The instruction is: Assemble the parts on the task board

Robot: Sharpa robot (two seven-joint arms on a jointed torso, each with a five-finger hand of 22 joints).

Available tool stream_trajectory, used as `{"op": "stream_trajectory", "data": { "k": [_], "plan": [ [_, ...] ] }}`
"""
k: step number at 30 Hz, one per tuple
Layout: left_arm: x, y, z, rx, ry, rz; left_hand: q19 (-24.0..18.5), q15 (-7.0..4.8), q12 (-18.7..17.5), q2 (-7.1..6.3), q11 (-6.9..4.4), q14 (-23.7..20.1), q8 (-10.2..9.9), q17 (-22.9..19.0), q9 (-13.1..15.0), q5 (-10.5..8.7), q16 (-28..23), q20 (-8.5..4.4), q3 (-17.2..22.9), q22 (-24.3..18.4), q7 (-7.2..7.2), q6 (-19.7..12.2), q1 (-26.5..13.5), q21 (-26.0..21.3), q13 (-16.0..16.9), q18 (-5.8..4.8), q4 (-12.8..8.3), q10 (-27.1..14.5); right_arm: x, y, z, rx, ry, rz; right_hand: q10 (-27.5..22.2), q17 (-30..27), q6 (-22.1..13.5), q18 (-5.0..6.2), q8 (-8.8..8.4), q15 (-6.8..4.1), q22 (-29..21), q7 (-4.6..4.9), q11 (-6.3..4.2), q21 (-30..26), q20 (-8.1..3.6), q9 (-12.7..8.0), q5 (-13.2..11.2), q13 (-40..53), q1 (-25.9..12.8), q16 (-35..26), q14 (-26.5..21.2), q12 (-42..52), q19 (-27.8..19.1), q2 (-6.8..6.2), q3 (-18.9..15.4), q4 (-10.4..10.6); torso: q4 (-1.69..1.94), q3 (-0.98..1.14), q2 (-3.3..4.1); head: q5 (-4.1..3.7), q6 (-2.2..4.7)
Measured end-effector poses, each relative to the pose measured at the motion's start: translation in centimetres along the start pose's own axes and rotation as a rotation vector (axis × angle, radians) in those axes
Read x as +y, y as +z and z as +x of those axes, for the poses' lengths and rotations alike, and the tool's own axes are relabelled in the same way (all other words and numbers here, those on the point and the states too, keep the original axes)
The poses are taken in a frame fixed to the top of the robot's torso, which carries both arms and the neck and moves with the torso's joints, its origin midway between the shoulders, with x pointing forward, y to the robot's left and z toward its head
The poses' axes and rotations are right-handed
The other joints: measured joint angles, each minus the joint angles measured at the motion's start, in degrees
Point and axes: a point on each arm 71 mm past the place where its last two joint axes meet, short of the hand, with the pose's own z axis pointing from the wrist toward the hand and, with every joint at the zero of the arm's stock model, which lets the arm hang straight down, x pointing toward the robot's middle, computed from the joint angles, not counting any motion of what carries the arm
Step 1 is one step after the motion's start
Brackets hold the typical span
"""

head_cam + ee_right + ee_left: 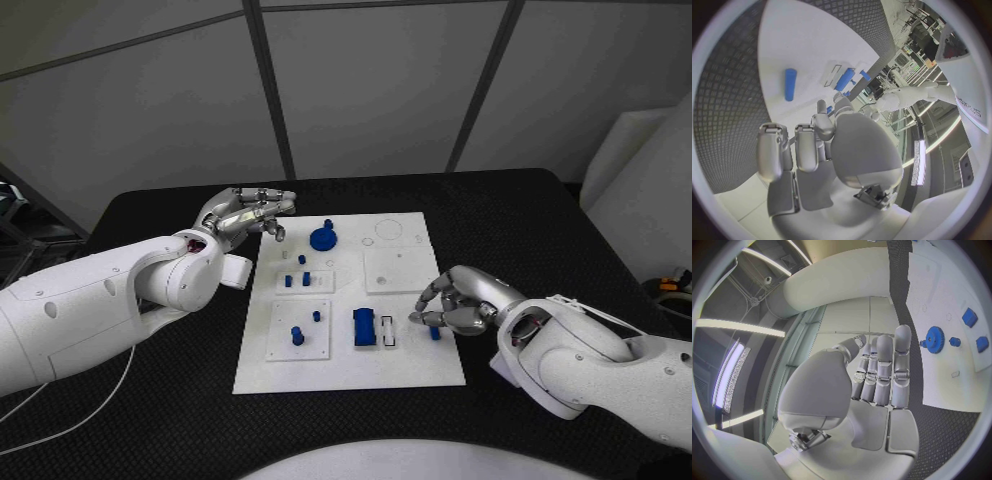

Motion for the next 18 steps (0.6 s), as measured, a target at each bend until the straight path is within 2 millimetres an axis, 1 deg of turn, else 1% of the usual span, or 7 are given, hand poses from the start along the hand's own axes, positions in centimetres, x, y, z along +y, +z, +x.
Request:
{"op": "stream_trajectory", "data": {
  "k": [3, 6, 8, 9, 11, 13, 18],
  "plan": [
    [0.0, 0.1, 0.1, 0.002, -0.001, 0.001, 0.0, 0.04, 0.26, 0.35, 0.07, 0.04, 0.25, -0.11, 0.0, 0.0, 0.0, 0.0, -0.37, -0.11, 0.19, -0.2, -0.44, -0.35, 0.0, 0.0, 0.37, -0.35, -0.9, -0.3, -0.7, -0.009, -0.012, 0.019, 0.0, -0.07, 0.3, 0.0, -0.33, 0.0, 0.0, 0.0, 0.0, -0.35, 0.21, -0.06, 0.0, -0.08, -0.11, 0.0, 0.0, 0.0, -0.21, -0.54, -0.34, 0.34, -0.08, 0.0, 0.01, -0.36, 0.14],
    [0.0, 0.2, 0.4, 0.007, -0.003, 0.002, 0.0, 0.2, 0.39, -0.17, 0.0, 0.2, 0.25, -0.19, 0.0, 0.0, 0.0, 0.0, -0.87, -0.24, 0.19, -0.2, -1.25, -0.44, 0.0, 0.0, 0.87, -0.42, -1.3, -0.5, -1.0, -0.008, -0.033, 0.028, 0.6, 0.73, 1.97, 0.0, -0.33, 0.0, 0.0, -0.35, 0.21, 0.1, 0.42, -0.06, 0.03, 1.24, -0.77, 0.84, 0.0, 1.25, 0.0, -1.2, -1.07, 1.07, -0.18, 0.02, 0.02, -0.69, 0.17],
    [0.0, 0.2, 0.5, 0.011, -0.004, 0.002, 0.0, 0.2, 0.39, -0.32, 0.0, 0.2, 0.25, -0.22, 0.0, 0.0, 0.0, 0.0, -1.1, -0.34, 0.19, -0.2, -1.4, -0.44, 0.0, 0.0, 1.1, -0.42, -1.5, -0.6, -1.1, -0.003, -0.051, 0.033, 0.95, 0.83, 2.43, 0.01, -0.33, 0.0, 0.0, -0.67, -0.13, 0.29, 0.42, -0.06, 0.33, 1.79, -1.15, 1.29, 0.0, 1.87, 0.0, -1.58, -1.57, 1.57, -0.19, 0.05, 0.05, -0.94, 0.18],
    [0.0, 0.3, 0.6, 0.011, -0.005, 0.002, 0.0, 0.2, 0.39, -0.37, 0.0, 0.2, 0.46, -0.26, 0.0, 0.0, 0.0, 0.0, -1.12, -0.34, 0.19, -0.2, -1.45, -0.44, 0.0, 0.0, 1.12, -0.42, -1.6, -0.6, -1.1, -0.001, -0.06, 0.035, 0.95, 0.83, 2.66, 0.01, -0.33, 0.0, 0.0, -0.5, -0.12, 0.29, 0.42, -0.06, 0.34, 1.89, -1.15, 1.34, 0.0, 1.86, 0.0, -1.58, -1.72, 1.79, -0.19, 0.07, 0.05, -1.04, 0.18],
    [0.1, 0.3, 0.6, 0.013, -0.005, 0.002, 0.0, 0.2, 0.61, -0.38, 0.0, 0.2, 0.46, -0.26, 0.0, 0.0, 0.0, 0.0, -1.12, -0.34, 0.19, -0.2, -1.45, -0.44, 0.0, 0.0, 1.12, -0.42, -1.7, -0.6, -1.0, 0.005, -0.08, 0.041, 0.95, 0.82, 3.2, 0.01, -0.33, 0.0, -0.01, -0.93, -0.12, 0.29, 0.42, -0.04, 0.33, 1.91, -1.45, 1.34, 0.0, 1.86, 0.0, -1.88, -1.78, 2.49, -0.19, 0.09, 0.05, -1.26, 0.15],
    [0.1, 0.3, 0.7, 0.014, -0.005, 0.002, 0.0, 0.2, 0.61, -0.38, 0.0, 0.2, 0.46, -0.26, 0.0, 0.0, 0.0, 0.0, -1.12, -0.34, 0.19, -0.2, -1.45, -0.44, 0.0, 0.0, 1.12, -0.42, -1.8, -0.5, -1.0, 0.01, -0.097, 0.047, 0.95, 0.82, 3.54, 0.01, -0.33, 0.0, -0.01, -0.8, -0.13, 0.29, 0.42, 0.08, 0.57, 1.94, -1.45, 1.34, 0.0, 1.87, 0.0, -1.88, -1.88, 2.72, -0.19, 0.1, 0.06, -1.4, 0.07],
    [0.1, 0.3, 0.7, 0.015, -0.006, 0.002, 0.0, 0.2, 0.61, -0.38, 0.0, 0.2, 0.46, -0.26, 0.0, 0.0, 0.0, 0.0, -1.12, -0.34, 0.19, -0.2, -1.45, -0.44, 0.0, 0.0, 1.12, -0.42, -1.9, -0.2, -0.7, 0.027, -0.135, 0.06, 0.94, 0.82, 3.74, 0.01, -0.33, 0.0, -0.01, -1.01, -0.13, 0.29, 0.42, 0.24, 0.63, 1.82, -1.63, 1.34, 0.0, 1.86, 0.0, -2.07, -2.04, 3.2, -0.15, 0.11, 0.09, -1.54, -0.12]
  ]
}}
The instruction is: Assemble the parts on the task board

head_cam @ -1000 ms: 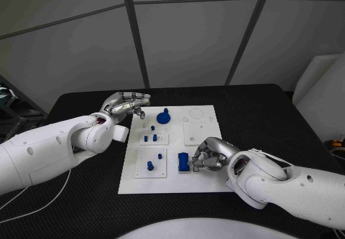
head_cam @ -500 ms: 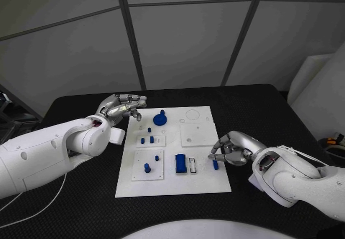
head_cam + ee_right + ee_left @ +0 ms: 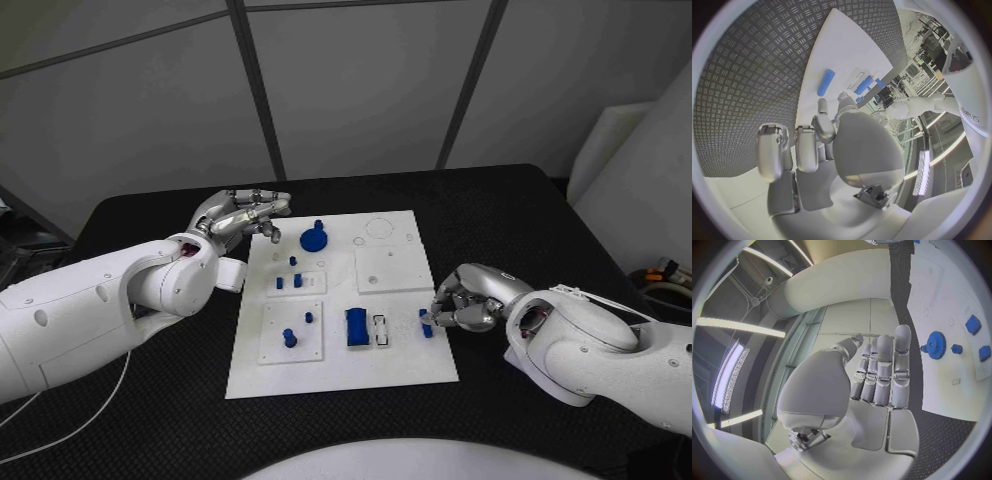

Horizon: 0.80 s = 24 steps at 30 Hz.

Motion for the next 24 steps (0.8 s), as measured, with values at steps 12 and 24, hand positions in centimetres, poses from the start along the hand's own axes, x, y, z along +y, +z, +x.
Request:
{"op": "stream_trajectory", "data": {
  "k": [12, 24],
  "plan": [
    [0.0, 0.0, 0.0, 0.0, 0.0, 0.0, 0.0, 0.0, 0.0, 0.0, 0.0, 0.0, 0.0, 0.01, 0.0, 0.0, 0.0, 0.0, -0.16, -0.07, 0.0, 0.0, 0.01, 0.0, 0.0, 0.0, 0.16, 0.01, 0.3, 1.1, 1.0, 0.027, -0.055, 0.023, 0.0, -0.01, 0.2, 0.0, -0.3, 0.0, 0.0, -0.2, 0.0, 0.0, 0.0, 0.11, 1.81, -0.26, 0.19, -0.27, 0.0, -0.7, 0.0, -0.41, -0.72, 0.7, 0.15, -0.07, -0.04, -0.18, -0.28],
    [0.0, -0.1, -0.1, -0.001, 0.0, -0.001, 0.0, 0.0, 0.0, 0.0, 0.0, 0.0, 0.0, 0.0, 0.0, 0.0, 0.0, 0.0, -0.16, -0.06, 0.0, 0.0, 0.01, 0.0, 0.0, 0.0, 0.16, 0.01, 0.8, 1.8, 1.4, 0.038, -0.113, 0.035, -0.22, -0.02, 0.21, -0.01, -0.39, 0.0, -0.01, -0.21, -0.22, -0.24, 0.0, 0.6, 2.17, -0.37, 2.21, -0.48, 0.0, -1.23, 0.0, -0.36, -0.72, 0.7, 0.21, -0.1, -0.09, 0.02, -0.64]
  ]
}}
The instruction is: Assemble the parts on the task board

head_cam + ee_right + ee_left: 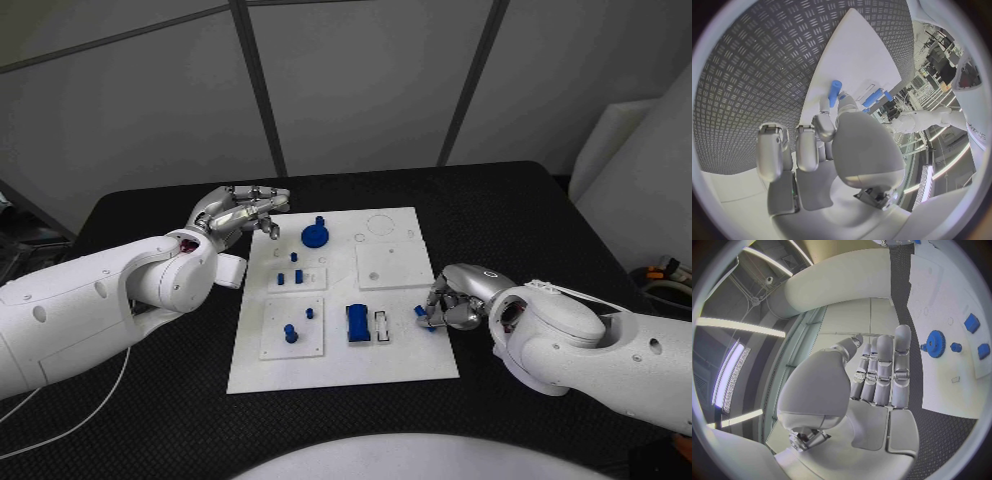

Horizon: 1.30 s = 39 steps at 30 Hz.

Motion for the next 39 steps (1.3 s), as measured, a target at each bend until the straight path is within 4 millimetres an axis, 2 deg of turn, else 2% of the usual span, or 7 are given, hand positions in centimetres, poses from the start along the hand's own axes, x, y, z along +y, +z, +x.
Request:
{"op": "stream_trajectory", "data": {
  "k": [6, 10, 18, 25, 32, 39],
  "plan": [
    [0.0, 0.0, -0.1, 0.0, 0.0, -0.001, 0.0, 0.0, 0.0, 0.0, 0.0, 0.0, 0.0, -0.04, 0.0, 0.0, 0.0, 0.0, 0.0, 0.0, 0.0, 0.0, 0.0, 0.0, 0.0, 0.0, 0.0, 0.0, 0.7, 0.2, 0.1, -0.001, -0.048, -0.014, 0.0, 0.0, 0.29, 0.01, -0.31, 0.0, 0.0, -0.09, 0.0, 0.0, 0.0, 0.22, 0.0, 0.01, 3.12, -0.02, 0.0, -0.35, 0.0, 0.07, 0.15, -1.6, -0.03, -0.02, -0.01, 0.03, -0.12],
    [0.0, -0.1, -0.2, -0.001, 0.001, -0.002, 0.0, 0.0, 0.0, 0.0, 0.0, 0.0, 0.0, -0.04, 0.0, 0.0, 0.0, 0.0, 0.0, -0.02, -0.11, -0.11, 0.0, -0.24, 0.0, 0.0, 0.0, 0.0, 1.1, 0.3, 0.1, -0.003, -0.085, -0.026, -0.22, -0.01, 0.3, 0.01, -0.32, 0.0, 0.0, -0.08, -0.2, -0.22, 0.0, 0.33, -3.01, -0.02, 5.12, -0.02, 0.0, -0.64, 0.0, 0.25, 0.85, -2.77, -0.03, -0.03, -0.02, 0.04, -0.16],
    [0.0, -0.1, -0.3, -0.002, 0.001, -0.003, 0.0, 0.0, 0.0, 0.0, 0.0, 0.0, 0.0, -0.03, 0.0, 0.0, 0.0, 0.0, 0.0, -0.12, -0.2, -0.2, 0.0, -0.45, 0.0, 0.0, 0.0, 0.0, 1.7, 0.3, 0.1, -0.008, -0.146, -0.044, -0.23, -0.01, 0.39, 0.0, -0.62, 0.0, 0.0, 0.0, -0.18, -0.22, 0.0, 0.45, -3.66, -0.36, 6.0, -0.33, 0.0, -0.91, 0.0, 0.87, 1.05, -2.96, -0.06, -0.03, -0.03, 0.1, -0.21],
    [0.0, -0.1, -0.2, -0.001, 0.0, -0.003, 0.0, 0.0, 0.0, 0.0, 0.08, 0.0, 0.0, -0.08, 0.0, 0.0, 0.0, 0.0, 0.0, -0.17, -0.21, -0.2, 0.0, -0.45, 0.0, 0.01, 0.0, -0.33, 2.1, 0.4, 0.1, -0.014, -0.18, -0.056, -0.45, -0.01, 0.38, 0.01, -1.11, 0.02, 0.0, 0.03, -0.2, -0.22, 0.0, 0.43, 0.97, -0.29, 7.22, -0.33, -0.01, -1.24, 0.0, 1.46, 2.13, -3.51, -0.07, -0.02, -0.03, 0.12, -0.15],
    [0.0, -0.1, -0.3, 0.0, 0.0, -0.004, 0.0, 0.0, 0.0, 0.0, 0.06, 0.0, 0.0, -0.08, 0.0, 0.0, 0.0, 0.0, 0.0, -0.17, -0.21, -0.2, 0.0, -0.45, 0.0, 0.0, 0.0, -0.36, 1.9, -0.4, 0.1, -0.013, -0.17, -0.051, -0.82, -0.02, 0.72, 0.01, -2.26, -0.34, -0.01, -0.28, -0.21, -0.22, -0.22, -0.12, 0.99, -0.21, 8.16, -0.33, -0.07, -1.26, -0.22, 2.14, 5.27, -3.32, -0.07, 0.01, -0.04, 0.09, -0.16],
    [0.0, -0.1, -0.2, 0.001, 0.0, -0.004, 0.0, 0.0, 0.0, 0.0, 0.06, 0.0, 0.0, -0.08, 0.0, 0.0, 0.0, 0.0, 0.0, -0.16, -0.21, -0.2, 0.0, -0.45, 0.0, 0.0, 0.0, -0.36, 1.7, -1.5, 0.4, 0.016, -0.045, -0.021, -0.62, -0.02, 1.18, 0.0, -2.83, -0.34, -0.01, -0.04, -0.41, -0.22, -0.45, -0.13, 3.51, -0.21, 8.16, -0.33, -0.07, -1.36, 0.01, 2.14, 7.16, -1.88, -0.03, -0.05, -0.05, 0.24, -0.13]
  ]
}}
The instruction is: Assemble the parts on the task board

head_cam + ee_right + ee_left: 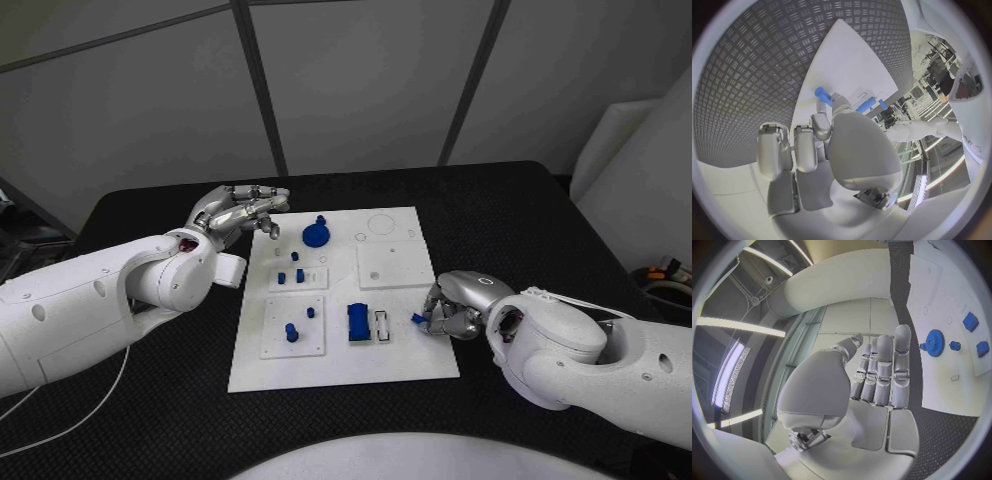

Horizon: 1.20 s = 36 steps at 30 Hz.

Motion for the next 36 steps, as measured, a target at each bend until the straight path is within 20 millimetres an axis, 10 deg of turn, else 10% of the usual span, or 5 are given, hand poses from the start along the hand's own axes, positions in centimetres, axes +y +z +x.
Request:
{"op": "stream_trajectory", "data": {
  "k": [15, 19, 36],
  "plan": [
    [-0.1, -0.2, 0.0, 0.002, -0.001, 0.0, 0.0, 0.0, 0.24, 0.0, 0.02, 0.0, 0.0, -0.06, 0.0, 0.0, 0.0, 0.0, 0.0, -0.06, 0.0, 0.0, 0.0, 0.0, 0.0, 0.0, 0.0, 0.02, 1.5, 0.2, -0.6, 0.0, 0.287, 0.029, 0.44, 0.0, 0.69, 0.0, 0.24, -0.01, 0.0, 0.04, -0.43, 0.23, 0.0, 0.47, 0.52, 0.41, -1.55, 0.21, 0.01, -0.14, 0.0, -1.54, 2.04, 2.04, 0.02, -0.02, 0.08, 0.39, -0.27],
    [-0.1, -0.2, 0.1, 0.004, -0.001, 0.0, 0.0, 0.0, 0.24, 0.0, 0.02, 0.0, 0.0, -0.06, 0.0, 0.0, 0.0, 0.0, 0.0, -0.06, 0.0, 0.0, 0.0, 0.0, 0.0, 0.0, 0.0, 0.03, 2.0, 0.6, -0.3, 0.02, 0.317, 0.032, 0.78, 0.0, 1.57, 0.0, 0.26, -0.14, 0.0, -0.45, -0.76, 0.23, 0.01, 0.47, 3.96, 0.42, -2.69, 0.21, 0.08, -0.14, 0.0, -2.65, 1.82, 2.86, 0.03, 0.01, 0.09, 0.48, -0.37],
    [-0.1, -0.3, 0.1, 0.006, -0.002, 0.001, 0.0, 0.0, 0.24, 0.0, 0.03, 0.0, 0.0, -0.05, 0.0, 0.0, 0.0, 0.0, 0.0, -0.05, 0.0, 0.0, 0.0, 0.0, 0.0, 0.0, 0.0, 0.04, 3.0, 2.4, 0.9, 0.104, 0.362, 0.055, 1.36, 0.04, 3.18, 0.0, 0.77, -0.51, 0.0, -1.32, -0.92, 0.48, -0.41, 1.31, 6.82, 1.06, -7.86, 0.42, -0.12, 0.38, 0.0, -1.96, 0.4, 3.3, 0.03, 0.0, 0.1, 0.9, -0.69]
  ]
}}
